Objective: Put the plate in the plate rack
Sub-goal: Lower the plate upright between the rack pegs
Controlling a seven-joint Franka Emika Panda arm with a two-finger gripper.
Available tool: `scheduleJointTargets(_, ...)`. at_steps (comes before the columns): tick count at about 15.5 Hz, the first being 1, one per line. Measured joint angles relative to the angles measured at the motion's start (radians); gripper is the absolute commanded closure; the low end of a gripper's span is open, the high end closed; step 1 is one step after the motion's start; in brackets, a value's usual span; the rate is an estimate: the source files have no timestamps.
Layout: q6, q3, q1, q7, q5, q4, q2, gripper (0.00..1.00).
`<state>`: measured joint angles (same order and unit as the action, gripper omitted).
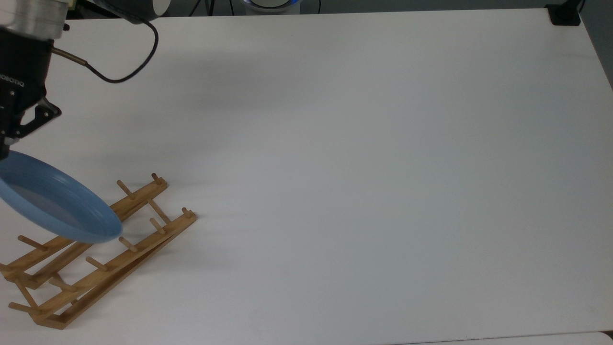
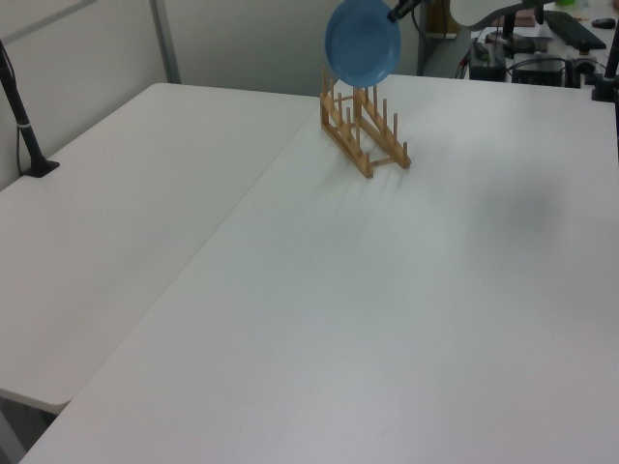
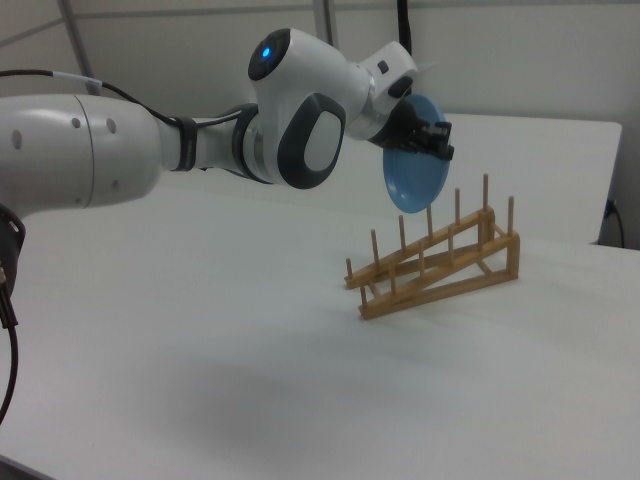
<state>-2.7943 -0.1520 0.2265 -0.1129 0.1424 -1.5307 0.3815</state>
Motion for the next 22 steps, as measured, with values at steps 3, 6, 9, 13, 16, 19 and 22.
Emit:
scheduleJointTargets(3,0.000,-0.026,-0.019,0.113,0.009,0.000,0.012,1.00)
scheduleJointTargets(6,0.000,-0.058,-0.034,0.161,0.060,0.000,0.019,1.00)
scheduleJointTargets(9,0.000,-0.061,-0.036,0.174,0.119,0.000,0.031,1.00)
scheduleJointTargets(13,-0.007,-0.061,-0.040,0.175,0.154,0.000,0.046,1.00)
scheduleJointTargets(16,-0.027,-0.062,-0.045,0.175,0.169,0.000,0.060,1.00)
scheduleJointTargets(19,-0.031,-0.063,-0.047,0.175,0.183,0.000,0.072,1.00)
scheduleJointTargets(22,-0.058,-0.068,-0.047,0.176,0.208,0.000,0.081,0.96)
